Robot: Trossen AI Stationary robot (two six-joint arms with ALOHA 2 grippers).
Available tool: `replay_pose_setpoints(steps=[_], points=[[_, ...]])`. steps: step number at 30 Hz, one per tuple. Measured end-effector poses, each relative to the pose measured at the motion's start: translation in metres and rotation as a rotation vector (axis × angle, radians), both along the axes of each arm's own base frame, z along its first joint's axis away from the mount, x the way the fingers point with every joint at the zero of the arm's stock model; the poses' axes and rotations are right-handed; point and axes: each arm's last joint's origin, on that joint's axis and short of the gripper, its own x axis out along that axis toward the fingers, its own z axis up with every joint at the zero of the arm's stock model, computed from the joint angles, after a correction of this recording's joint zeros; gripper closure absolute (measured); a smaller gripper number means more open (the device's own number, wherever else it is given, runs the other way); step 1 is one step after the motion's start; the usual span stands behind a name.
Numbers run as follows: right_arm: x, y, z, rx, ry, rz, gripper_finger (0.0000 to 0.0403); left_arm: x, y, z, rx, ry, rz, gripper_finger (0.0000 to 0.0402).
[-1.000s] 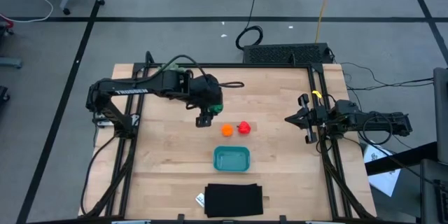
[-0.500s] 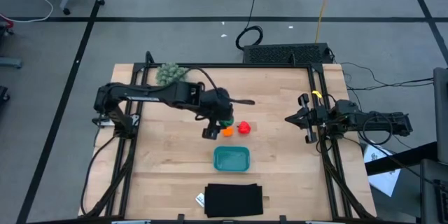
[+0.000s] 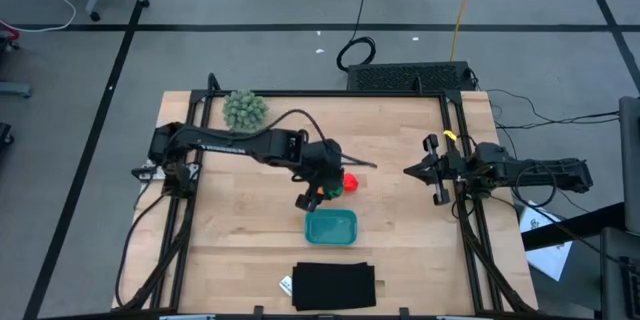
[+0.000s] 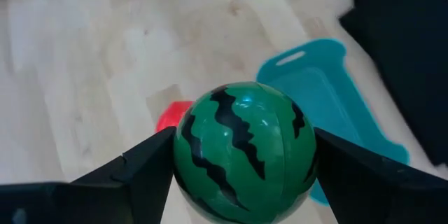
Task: Pick and placing Produce into tupperware
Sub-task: Put the watermelon into the blue bin
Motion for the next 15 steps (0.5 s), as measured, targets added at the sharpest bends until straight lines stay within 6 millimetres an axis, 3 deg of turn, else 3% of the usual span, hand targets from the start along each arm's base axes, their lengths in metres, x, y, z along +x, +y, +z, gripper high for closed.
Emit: replay_pose_setpoints(steps=[8, 15], points=[[0.001, 0.000, 0.000, 0.000, -0.003, 0.000, 0.0403, -0.004, -0.031, -0.002, 0.076, -0.020, -0.192, 0.0101], [0.001, 0.000, 0.001, 0.000, -0.004, 0.000, 0.0403, 0.001, -0.041, -0.011, 0.092, -0.020, -0.242, 0.0101]])
